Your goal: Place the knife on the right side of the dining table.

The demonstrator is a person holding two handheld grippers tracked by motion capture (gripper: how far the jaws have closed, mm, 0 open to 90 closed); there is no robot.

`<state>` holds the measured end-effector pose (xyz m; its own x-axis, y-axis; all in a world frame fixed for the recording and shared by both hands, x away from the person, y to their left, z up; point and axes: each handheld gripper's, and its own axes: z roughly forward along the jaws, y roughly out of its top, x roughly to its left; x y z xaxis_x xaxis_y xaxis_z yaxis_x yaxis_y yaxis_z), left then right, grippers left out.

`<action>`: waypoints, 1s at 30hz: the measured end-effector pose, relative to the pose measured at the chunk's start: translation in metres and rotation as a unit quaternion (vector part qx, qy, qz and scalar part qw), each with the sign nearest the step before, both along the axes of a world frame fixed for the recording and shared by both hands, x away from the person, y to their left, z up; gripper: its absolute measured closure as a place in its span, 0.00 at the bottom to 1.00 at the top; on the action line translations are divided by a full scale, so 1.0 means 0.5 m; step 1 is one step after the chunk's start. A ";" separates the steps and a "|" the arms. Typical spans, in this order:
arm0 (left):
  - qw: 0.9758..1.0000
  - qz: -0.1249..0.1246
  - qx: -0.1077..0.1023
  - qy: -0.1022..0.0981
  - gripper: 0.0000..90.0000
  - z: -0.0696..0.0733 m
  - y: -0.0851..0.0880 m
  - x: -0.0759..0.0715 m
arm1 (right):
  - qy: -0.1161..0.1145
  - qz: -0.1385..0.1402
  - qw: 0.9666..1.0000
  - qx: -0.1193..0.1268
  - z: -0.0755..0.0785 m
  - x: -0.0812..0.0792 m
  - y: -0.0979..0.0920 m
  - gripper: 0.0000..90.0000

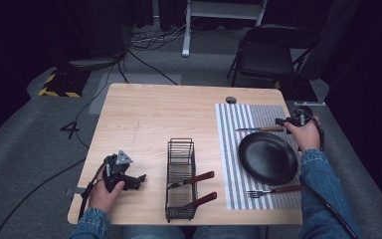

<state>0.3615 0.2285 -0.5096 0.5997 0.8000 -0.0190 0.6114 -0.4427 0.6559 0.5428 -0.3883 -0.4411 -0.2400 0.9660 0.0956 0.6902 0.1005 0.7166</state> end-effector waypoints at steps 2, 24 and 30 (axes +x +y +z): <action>1.000 0.000 0.001 -0.001 0.00 0.000 0.000 0.000 | -0.009 0.002 1.000 0.002 0.015 -0.008 0.005 0.47; 1.000 0.000 0.001 -0.001 0.00 0.000 0.000 0.000 | -0.076 0.051 0.995 0.032 0.152 -0.127 0.087 0.48; 1.000 -0.001 0.001 -0.002 0.00 0.000 0.000 0.000 | -0.093 0.081 0.991 0.049 0.177 -0.163 0.112 0.48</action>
